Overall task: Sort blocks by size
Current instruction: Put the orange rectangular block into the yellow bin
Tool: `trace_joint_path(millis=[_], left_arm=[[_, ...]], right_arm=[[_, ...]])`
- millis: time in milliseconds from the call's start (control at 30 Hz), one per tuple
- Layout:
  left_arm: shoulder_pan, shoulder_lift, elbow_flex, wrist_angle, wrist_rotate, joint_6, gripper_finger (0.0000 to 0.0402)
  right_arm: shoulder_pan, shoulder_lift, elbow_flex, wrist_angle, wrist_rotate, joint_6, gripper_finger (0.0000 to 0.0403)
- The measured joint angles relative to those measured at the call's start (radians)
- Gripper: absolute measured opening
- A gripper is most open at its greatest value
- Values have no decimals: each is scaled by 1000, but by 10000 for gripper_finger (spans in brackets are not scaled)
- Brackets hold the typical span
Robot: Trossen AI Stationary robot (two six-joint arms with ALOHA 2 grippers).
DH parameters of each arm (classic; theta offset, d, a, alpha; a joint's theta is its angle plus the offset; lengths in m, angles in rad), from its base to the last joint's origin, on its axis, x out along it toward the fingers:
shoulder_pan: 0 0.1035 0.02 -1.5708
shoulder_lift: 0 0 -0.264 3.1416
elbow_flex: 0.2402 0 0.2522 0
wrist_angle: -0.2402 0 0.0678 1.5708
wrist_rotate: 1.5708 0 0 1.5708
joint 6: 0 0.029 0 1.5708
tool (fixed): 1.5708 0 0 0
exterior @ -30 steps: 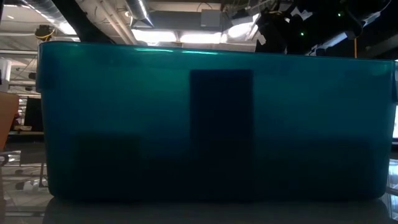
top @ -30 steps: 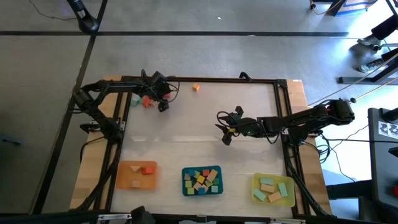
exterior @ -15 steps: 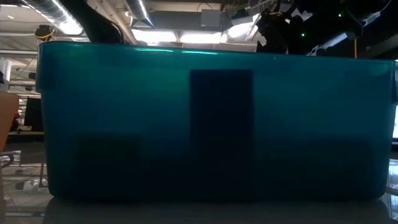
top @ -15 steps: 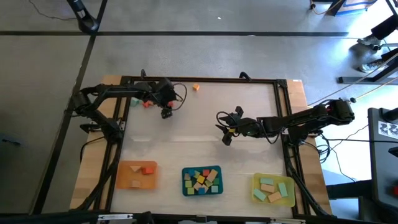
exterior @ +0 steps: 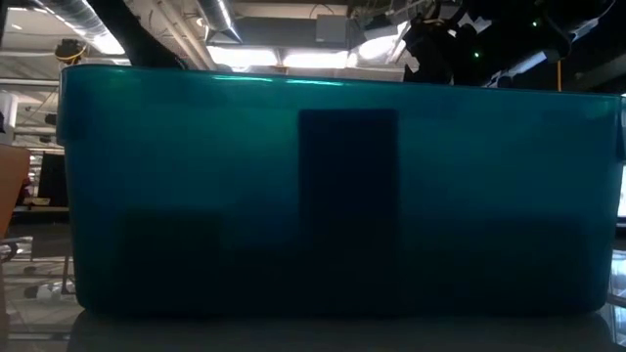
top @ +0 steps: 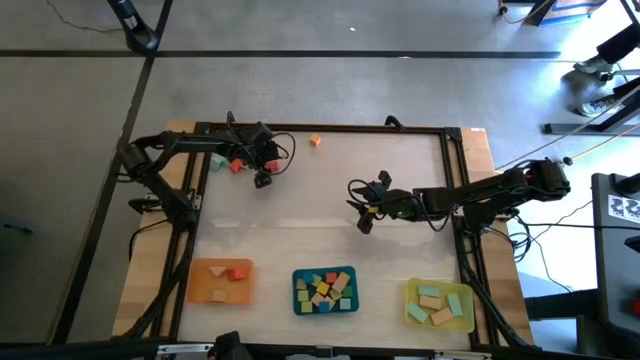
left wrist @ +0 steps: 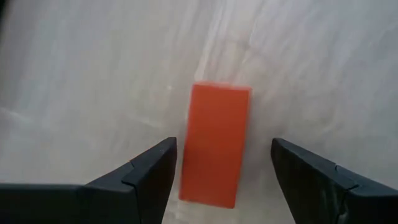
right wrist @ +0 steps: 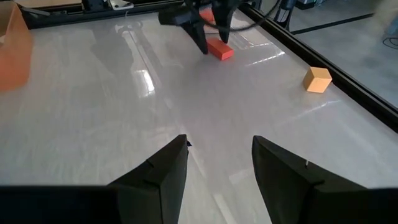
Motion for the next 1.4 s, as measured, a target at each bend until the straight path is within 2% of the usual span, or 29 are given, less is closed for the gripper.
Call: trace_joint_path(millis=[100,200,467,600,767,867,1067,1233,1400], left_arm=[[5,35,3,7,15,-17,248],[3,57,5,2,17,-19,227],[-9,17,1,-10,10,-74,110],[-62,-45,-2,-55,-12,-144,110],[-175,-139,-1,-79,-2,-207,112],[-257,-201,-1,-81,5,-267,119],[-410,-304,0,-85,147,-386,117],[-504,-335,0,-68,280,-495,123],[-576,-329,0,-11,372,-543,123]], right_arm=[[0,0,0,0,0,-1,177],[0,0,0,-6,0,-1,177],[0,0,0,14,-20,8,177],[0,0,0,15,-105,2,177],[0,0,0,47,-116,0,177],[0,0,0,86,-157,-30,177],[1,19,1,258,-291,-161,177],[1,91,3,407,-387,-305,177],[16,182,82,409,-416,-431,177]])
